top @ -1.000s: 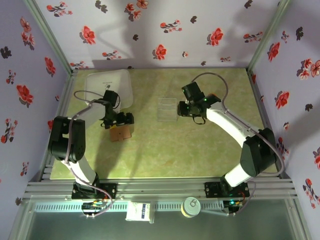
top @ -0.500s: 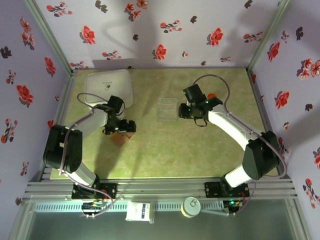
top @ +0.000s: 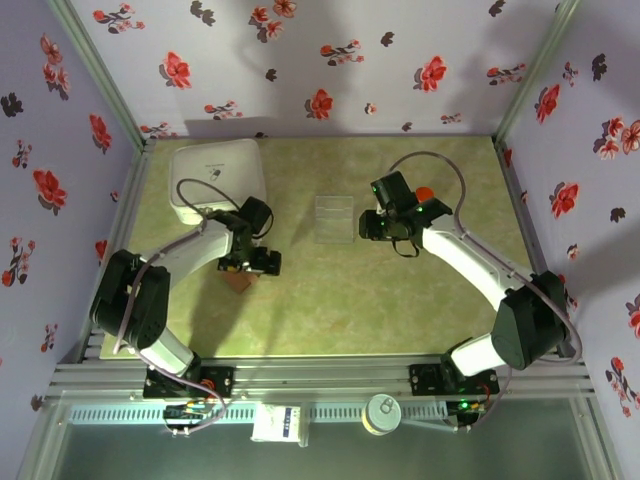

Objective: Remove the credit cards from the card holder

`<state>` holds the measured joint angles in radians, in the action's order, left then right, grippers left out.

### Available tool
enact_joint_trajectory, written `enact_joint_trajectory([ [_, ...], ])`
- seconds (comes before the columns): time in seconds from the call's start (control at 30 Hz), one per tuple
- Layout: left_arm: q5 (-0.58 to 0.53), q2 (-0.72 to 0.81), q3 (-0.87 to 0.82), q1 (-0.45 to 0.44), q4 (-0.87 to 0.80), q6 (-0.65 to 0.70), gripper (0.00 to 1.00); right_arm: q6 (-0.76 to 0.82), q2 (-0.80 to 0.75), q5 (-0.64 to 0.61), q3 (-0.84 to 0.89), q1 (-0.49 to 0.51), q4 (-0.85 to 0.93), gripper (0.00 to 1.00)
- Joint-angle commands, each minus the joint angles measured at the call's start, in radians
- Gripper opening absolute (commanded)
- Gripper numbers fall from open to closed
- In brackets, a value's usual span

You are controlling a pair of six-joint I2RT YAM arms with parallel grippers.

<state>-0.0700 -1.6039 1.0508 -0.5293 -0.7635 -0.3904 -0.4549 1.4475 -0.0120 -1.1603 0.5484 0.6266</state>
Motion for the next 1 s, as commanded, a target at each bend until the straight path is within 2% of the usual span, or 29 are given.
enact_joint_trajectory([
  [0.0, -0.079, -0.049, 0.072, 0.017, -0.041, 0.067, 1.00, 0.016, -0.029, -0.021, 0.016, 0.005, 0.016, 0.42],
  [0.2, -0.076, -0.127, 0.113, 0.074, -0.044, 0.124, 1.00, 0.018, -0.037, -0.028, 0.017, 0.005, 0.025, 0.44],
  [0.37, 0.033, -0.147, 0.091, 0.113, -0.016, 0.140, 1.00, 0.022, -0.041, -0.035, 0.021, 0.005, 0.030, 0.45],
  [0.63, 0.169, -0.126, 0.017, 0.113, 0.025, 0.106, 1.00, 0.015, -0.042, -0.031, 0.025, 0.005, 0.024, 0.45],
  [0.87, 0.149, -0.076, 0.000, 0.063, -0.040, 0.045, 1.00, 0.019, -0.029, -0.025, 0.025, 0.005, 0.020, 0.46],
  [0.97, 0.103, -0.090, 0.018, 0.042, -0.050, 0.015, 1.00, 0.018, -0.019, -0.018, 0.022, 0.005, 0.015, 0.46],
])
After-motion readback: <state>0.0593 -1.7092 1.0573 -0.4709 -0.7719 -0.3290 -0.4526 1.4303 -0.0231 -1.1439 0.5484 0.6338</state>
